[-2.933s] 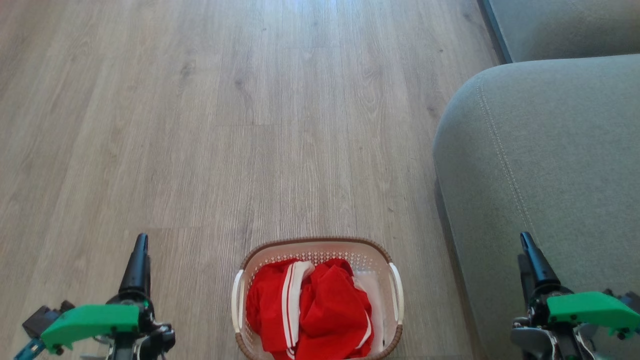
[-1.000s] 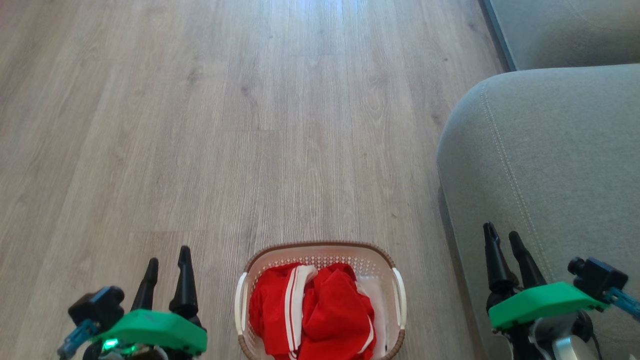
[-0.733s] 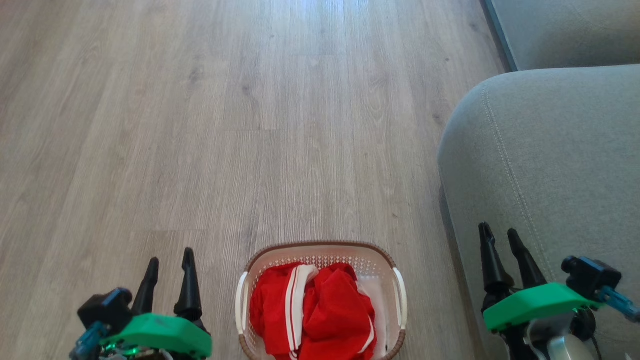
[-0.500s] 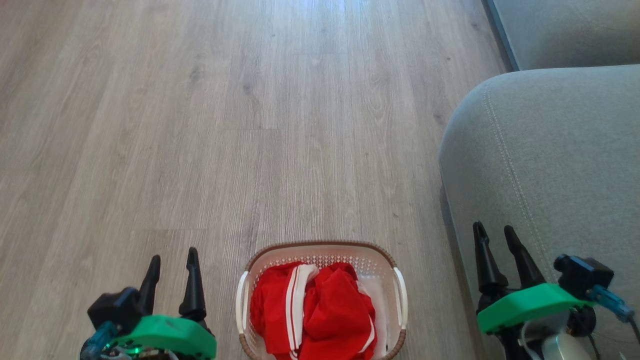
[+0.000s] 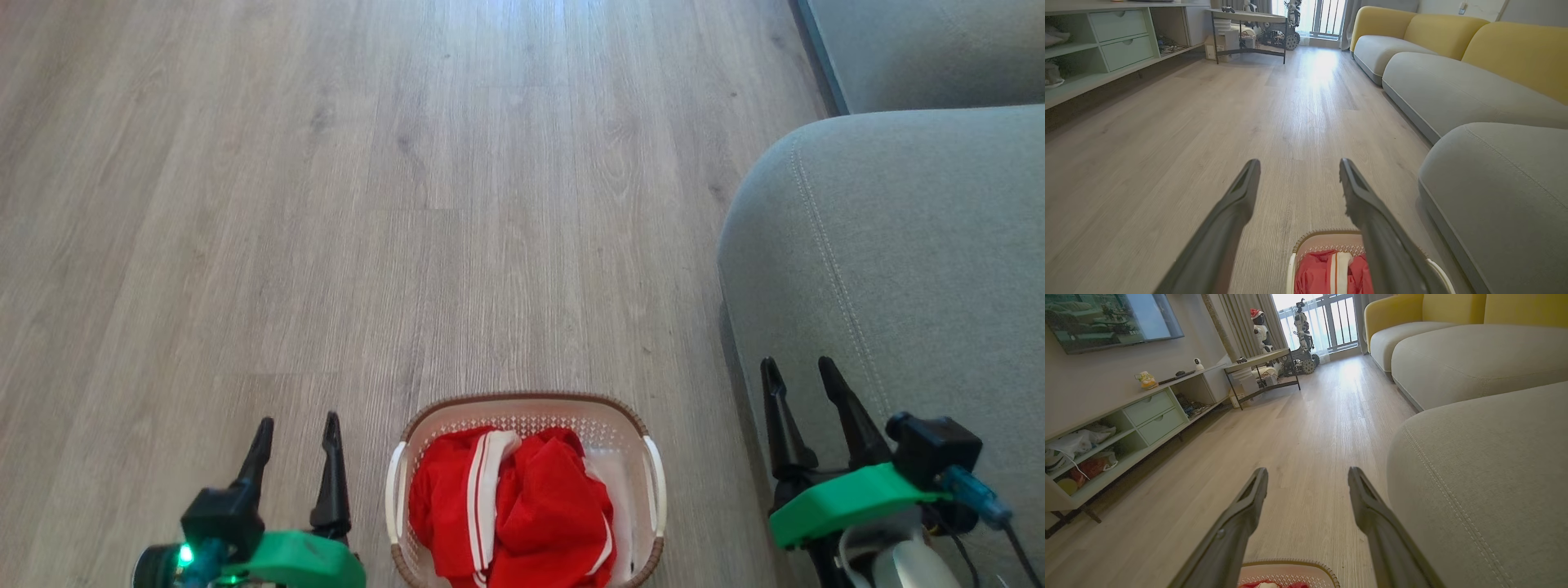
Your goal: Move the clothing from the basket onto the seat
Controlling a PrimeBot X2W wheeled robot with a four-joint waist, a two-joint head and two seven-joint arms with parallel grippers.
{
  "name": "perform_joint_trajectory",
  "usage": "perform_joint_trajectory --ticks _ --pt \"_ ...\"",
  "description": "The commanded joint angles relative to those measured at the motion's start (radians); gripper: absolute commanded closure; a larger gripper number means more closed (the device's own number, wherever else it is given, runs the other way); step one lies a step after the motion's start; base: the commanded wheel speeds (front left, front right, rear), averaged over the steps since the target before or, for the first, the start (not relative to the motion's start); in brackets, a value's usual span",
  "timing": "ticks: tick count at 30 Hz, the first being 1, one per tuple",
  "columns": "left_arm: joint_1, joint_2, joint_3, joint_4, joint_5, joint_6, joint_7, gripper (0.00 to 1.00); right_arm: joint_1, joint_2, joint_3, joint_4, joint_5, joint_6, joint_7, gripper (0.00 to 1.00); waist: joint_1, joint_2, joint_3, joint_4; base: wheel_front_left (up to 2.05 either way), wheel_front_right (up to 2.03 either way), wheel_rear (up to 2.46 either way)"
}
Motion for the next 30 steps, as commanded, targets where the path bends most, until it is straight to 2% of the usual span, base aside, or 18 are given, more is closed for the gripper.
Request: perform_joint_trajectory --ticks 1,13,30 --pt "-0.026 0.012 0.025 -0.038 0.040 0.009 -0.017 0.00 -0.031 -0.013 0.030 -0.040 -0.039 0.000 -0.019 0.00 0.0000 0.0000 0.000 0.000 0.00 0.00 0.00" --pt "-0.019 0.003 0.032 -0.035 0.138 0.013 -0.048 0.00 -0.031 -0.013 0.042 -0.058 -0.163 0.000 -0.050 0.00 0.0000 0.0000 0.001 0.003 0.00 0.00 0.00" --pt "-0.023 -0.008 0.048 -0.020 0.137 0.000 -0.048 0.00 -0.034 -0.013 0.038 -0.058 -0.162 0.000 -0.050 0.00 0.0000 0.0000 0.004 0.003 0.00 0.00 0.00"
